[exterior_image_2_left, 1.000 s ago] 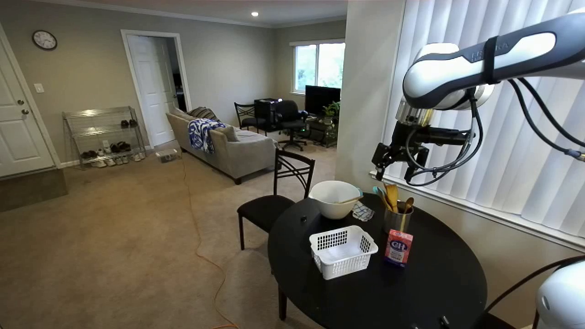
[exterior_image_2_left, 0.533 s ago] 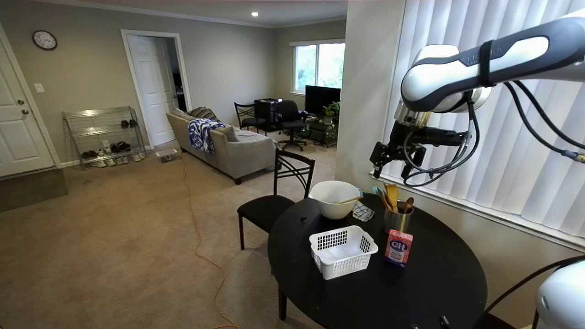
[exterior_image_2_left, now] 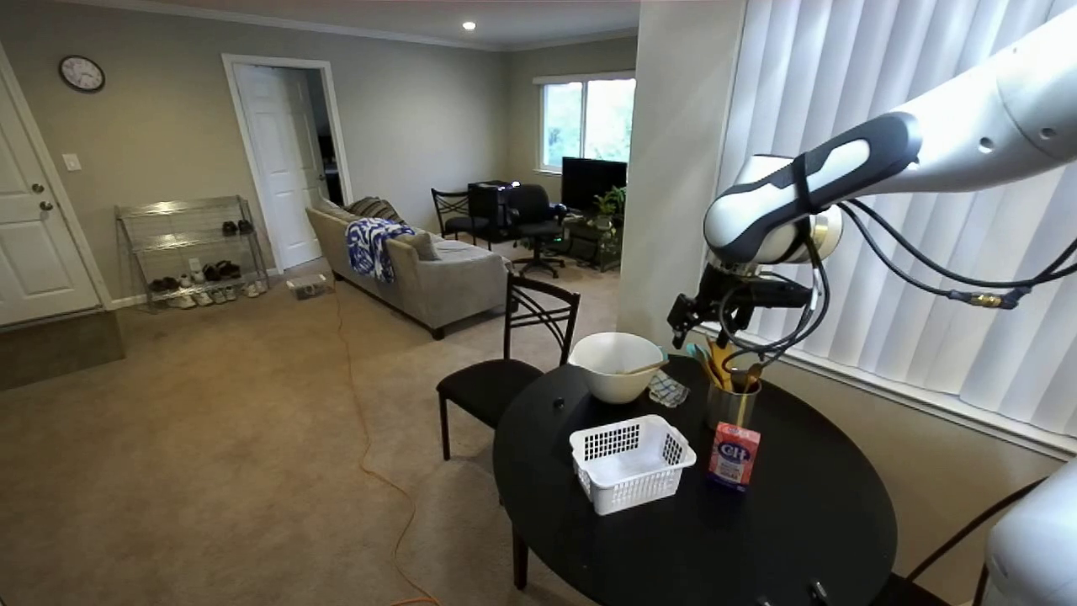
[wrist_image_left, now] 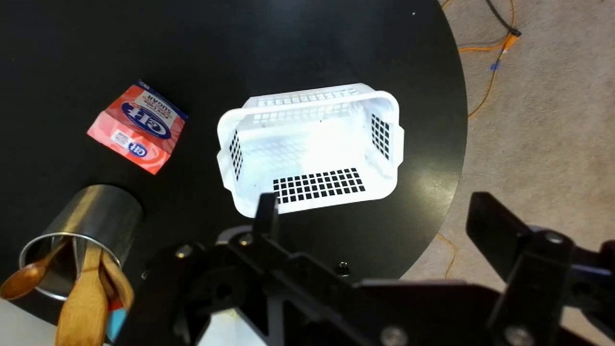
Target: Put the box in the basket.
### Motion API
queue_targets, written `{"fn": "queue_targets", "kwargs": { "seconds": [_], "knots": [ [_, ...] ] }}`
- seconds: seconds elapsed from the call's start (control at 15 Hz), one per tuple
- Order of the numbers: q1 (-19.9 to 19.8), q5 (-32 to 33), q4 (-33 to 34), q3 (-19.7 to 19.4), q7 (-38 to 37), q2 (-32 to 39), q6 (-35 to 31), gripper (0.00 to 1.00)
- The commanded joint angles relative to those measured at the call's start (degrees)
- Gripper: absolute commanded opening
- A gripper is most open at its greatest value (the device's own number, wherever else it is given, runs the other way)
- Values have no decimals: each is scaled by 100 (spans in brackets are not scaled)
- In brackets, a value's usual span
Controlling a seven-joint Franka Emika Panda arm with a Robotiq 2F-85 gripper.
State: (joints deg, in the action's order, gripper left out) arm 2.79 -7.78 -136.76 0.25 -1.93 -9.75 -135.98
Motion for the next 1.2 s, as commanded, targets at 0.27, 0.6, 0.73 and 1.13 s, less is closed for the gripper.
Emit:
{"fn": "queue_targets", "kwargs": {
  "seconds": [0.27, 0.6, 0.73, 1.13],
  "knots": [
    [-377, 1333, 1176, -294, -698, 1826, -521, 100],
    [-348, 1649, 1407, -424, -651, 2128, -414, 100],
    [-328, 1735, 1554, -439, -673, 2298, -406, 100],
    [-294, 1869, 1590, -480, -771, 2360, -540, 100]
  ]
}}
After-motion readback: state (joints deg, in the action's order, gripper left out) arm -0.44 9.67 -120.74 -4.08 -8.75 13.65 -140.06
